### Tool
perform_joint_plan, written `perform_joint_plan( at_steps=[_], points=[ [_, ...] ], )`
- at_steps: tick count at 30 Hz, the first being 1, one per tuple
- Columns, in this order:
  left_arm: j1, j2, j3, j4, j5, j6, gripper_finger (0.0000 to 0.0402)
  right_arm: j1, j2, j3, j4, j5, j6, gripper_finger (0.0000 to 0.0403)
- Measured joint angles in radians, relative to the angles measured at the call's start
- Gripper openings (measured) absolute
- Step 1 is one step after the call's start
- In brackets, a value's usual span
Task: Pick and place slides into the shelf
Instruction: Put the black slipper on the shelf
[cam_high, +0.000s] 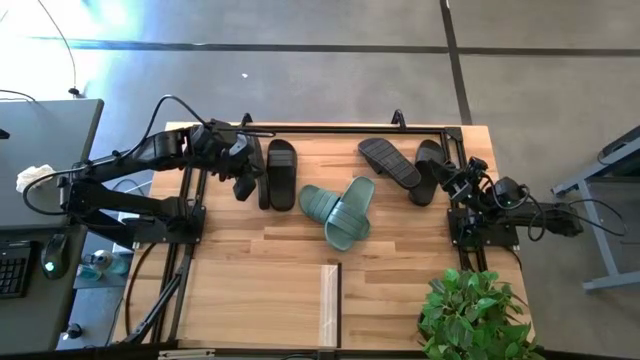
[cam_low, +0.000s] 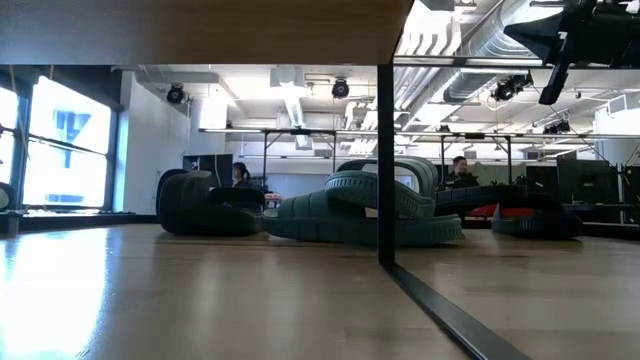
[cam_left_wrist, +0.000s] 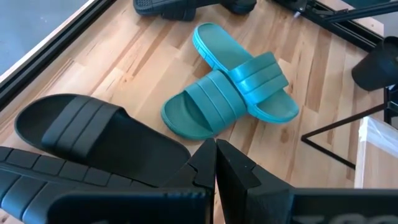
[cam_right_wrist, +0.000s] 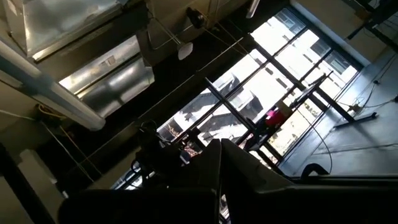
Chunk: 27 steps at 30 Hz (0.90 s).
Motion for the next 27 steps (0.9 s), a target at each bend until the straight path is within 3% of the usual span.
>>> perform_joint_plan(
  at_steps=[6, 11, 16, 19, 24, 27],
  points=[
    [0.000, 0.000, 0.000, 0.001, -0.001, 0.000, 0.0001, 0.000, 0.017, 0.048, -0.065, -0.090, 0.026, 0.0004],
    [0.000, 0.000, 0.000, 0.000, -0.001, 0.000, 0.0001, 0.000, 0.117, 0.247, -0.289, -0.101, 0.005, 0.0031],
    [0.000, 0.000, 0.000, 0.000, -0.001, 0.000, 0.0001, 0.000, 0.296, 0.508, -0.670, -0.112, 0.055, 0.0072],
    [0.000, 0.000, 0.000, 0.000, -0.001, -0.006, 0.0001, 0.000, 0.428, 0.640, -0.860, -0.185, 0.117, 0.0087],
    [0.000, 0.000, 0.000, -0.001, -0.017, -0.007, 0.0001, -0.024, 0.631, 0.787, -0.995, -0.316, 0.118, 0.0092],
    [0.000, 0.000, 0.000, -0.023, -0.127, -0.022, 0.0001, -0.056, 0.717, 0.857, -1.054, -0.372, 0.053, 0.0092]
  ],
)
